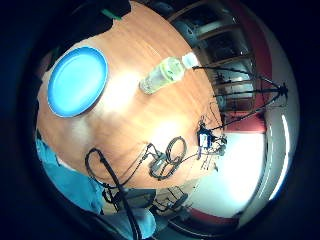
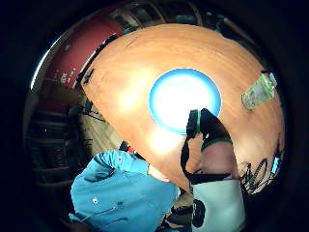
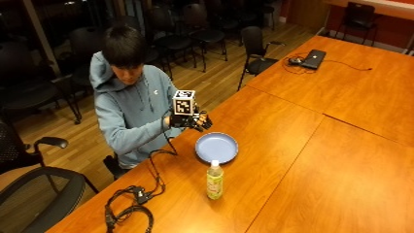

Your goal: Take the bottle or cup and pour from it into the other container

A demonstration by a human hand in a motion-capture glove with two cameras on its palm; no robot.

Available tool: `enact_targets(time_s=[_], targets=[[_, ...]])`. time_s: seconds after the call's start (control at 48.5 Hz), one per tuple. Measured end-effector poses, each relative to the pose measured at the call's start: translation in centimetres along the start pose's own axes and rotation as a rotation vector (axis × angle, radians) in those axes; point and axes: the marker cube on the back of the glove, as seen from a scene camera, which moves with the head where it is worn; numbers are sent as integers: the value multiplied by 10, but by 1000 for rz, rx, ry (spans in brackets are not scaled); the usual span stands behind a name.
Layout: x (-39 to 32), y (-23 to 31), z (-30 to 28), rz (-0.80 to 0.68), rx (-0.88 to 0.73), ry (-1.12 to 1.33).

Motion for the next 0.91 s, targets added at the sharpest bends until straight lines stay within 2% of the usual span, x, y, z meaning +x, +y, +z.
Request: enact_targets(time_s=[0.227, 0.536, 0.908], targets=[[-4, -9, 2, -17, -94, -42], [5, -16, 7, 13, -78, -64], [33, 2, 11, 52, -82, -81]])
